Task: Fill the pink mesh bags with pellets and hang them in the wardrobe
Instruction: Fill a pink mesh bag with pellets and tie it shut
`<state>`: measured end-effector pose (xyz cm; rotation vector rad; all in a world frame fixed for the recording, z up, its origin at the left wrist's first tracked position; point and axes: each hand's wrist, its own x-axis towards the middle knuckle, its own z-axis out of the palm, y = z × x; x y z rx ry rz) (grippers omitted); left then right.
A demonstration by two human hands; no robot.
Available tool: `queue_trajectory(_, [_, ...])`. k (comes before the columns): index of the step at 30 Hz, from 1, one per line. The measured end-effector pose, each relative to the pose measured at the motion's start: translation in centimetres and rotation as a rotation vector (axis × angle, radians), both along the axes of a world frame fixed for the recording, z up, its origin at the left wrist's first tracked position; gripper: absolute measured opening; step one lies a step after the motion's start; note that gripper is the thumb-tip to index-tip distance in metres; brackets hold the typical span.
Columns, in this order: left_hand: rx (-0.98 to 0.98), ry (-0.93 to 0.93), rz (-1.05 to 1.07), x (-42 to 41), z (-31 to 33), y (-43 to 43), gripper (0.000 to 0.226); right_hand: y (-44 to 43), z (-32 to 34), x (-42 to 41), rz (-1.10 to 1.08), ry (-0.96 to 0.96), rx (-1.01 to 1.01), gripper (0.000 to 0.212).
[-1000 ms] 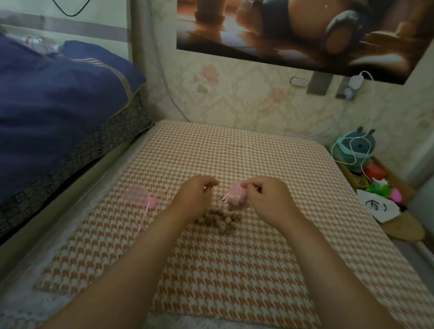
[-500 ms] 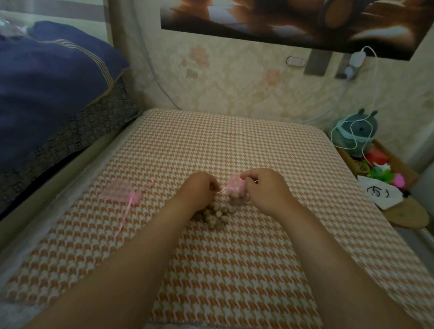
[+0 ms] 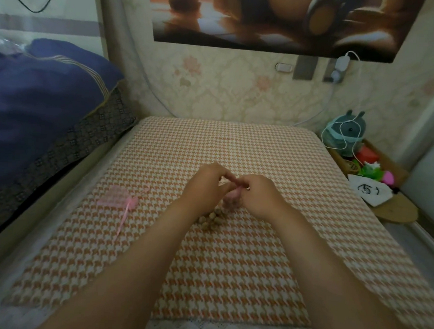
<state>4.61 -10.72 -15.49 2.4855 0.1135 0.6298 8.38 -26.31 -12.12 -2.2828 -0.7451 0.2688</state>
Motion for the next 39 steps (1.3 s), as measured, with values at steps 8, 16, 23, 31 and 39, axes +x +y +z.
queue_trajectory(8, [-0.23,0.0,0.067,-0.5,0.4,0.1,0.013,-0.2,-0.2,0.1,-0.042,-0.051,-0.062,0.038])
queue_trajectory(16, [-0.012,0.38,0.123,-2.7,-1.0,-0.3,0.016,-0.4,-0.4,-0.2,-0.097,-0.069,-0.093,0.036])
queue_trajectory(23, [0.195,0.371,0.174,-2.5,-1.6,-1.5,0.024,-0.5,-0.5,-1.1,-0.083,-0.082,-0.092,0.035])
queue_trajectory(31, [0.066,0.323,0.217,-2.1,-2.2,-1.0,0.019,-0.5,-0.4,-0.5,-0.101,-0.088,-0.136,0.042])
queue_trajectory(39, [-0.026,0.348,0.244,-1.8,-1.7,-0.7,0.016,-0.1,-0.6,-0.3,-0.084,-0.132,-0.121,0.033])
